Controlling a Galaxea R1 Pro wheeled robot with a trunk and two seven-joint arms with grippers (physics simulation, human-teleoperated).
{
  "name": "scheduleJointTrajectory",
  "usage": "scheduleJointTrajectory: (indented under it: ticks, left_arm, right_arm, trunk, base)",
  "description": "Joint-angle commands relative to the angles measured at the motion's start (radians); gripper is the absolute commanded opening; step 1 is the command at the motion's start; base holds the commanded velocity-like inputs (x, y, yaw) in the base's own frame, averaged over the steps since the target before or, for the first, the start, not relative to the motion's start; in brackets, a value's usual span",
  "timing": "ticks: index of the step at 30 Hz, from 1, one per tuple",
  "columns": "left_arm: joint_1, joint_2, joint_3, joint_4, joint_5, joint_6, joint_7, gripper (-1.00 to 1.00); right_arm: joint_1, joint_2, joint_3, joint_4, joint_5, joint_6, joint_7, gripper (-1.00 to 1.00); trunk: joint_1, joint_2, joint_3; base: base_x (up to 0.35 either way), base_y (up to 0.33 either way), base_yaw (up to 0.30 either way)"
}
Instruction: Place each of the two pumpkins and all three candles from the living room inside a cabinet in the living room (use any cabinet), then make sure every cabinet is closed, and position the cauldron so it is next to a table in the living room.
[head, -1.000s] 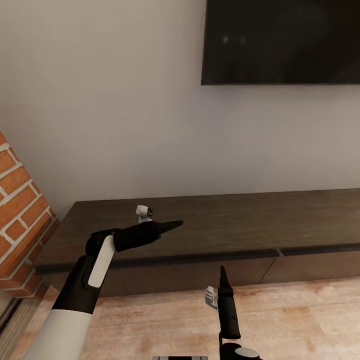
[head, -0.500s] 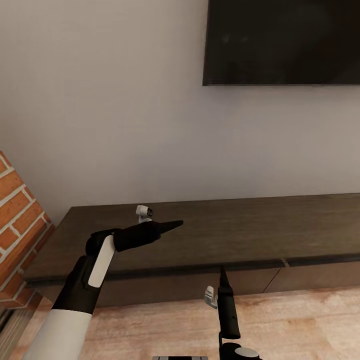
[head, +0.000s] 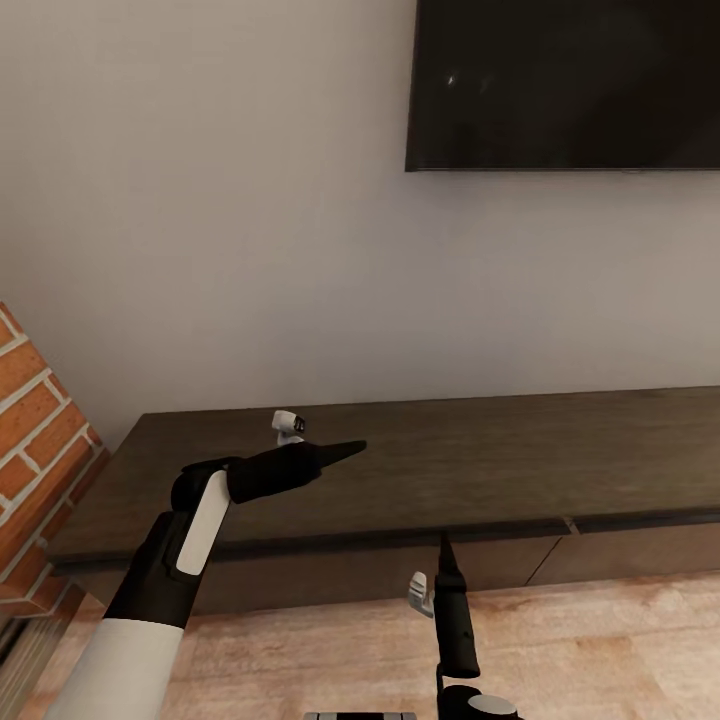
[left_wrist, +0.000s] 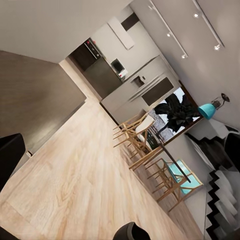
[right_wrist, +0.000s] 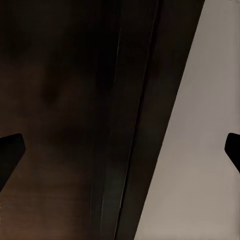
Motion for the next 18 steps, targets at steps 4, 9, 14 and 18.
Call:
scheduleJointTrajectory:
  ticks: [4, 9, 14, 18]
  left_arm:
    - [0.000, 0.000, 0.000, 0.000, 0.000, 0.000, 0.000, 1.00]
    - [0.000, 0.000, 0.000, 0.000, 0.000, 0.000, 0.000, 1.00]
    - [0.000, 0.000, 0.000, 0.000, 0.000, 0.001, 0.000, 1.00]
    - [0.000, 0.000, 0.000, 0.000, 0.000, 0.001, 0.000, 1.00]
  right_arm:
    - [0.000, 0.004, 0.000, -0.001, -0.070, 0.002, 0.000, 1.00]
    - [-0.003, 0.004, 0.001, -0.002, -0.173, 0.004, -0.001, 1.00]
    - [-0.003, 0.004, 0.001, -0.002, -0.186, 0.005, -0.001, 1.00]
    - [-0.003, 0.004, 0.001, -0.002, -0.188, 0.003, -0.001, 1.00]
  trunk:
    - [0.000, 0.000, 0.000]
    - [0.000, 0.000, 0.000]
    - [0.001, -0.001, -0.012]
    - [0.001, -0.001, -0.012]
  base:
    - [0.000, 0.000, 0.000]
    - [0.000, 0.000, 0.000]
    - [0.000, 0.000, 0.000]
    - [0.000, 0.000, 0.000]
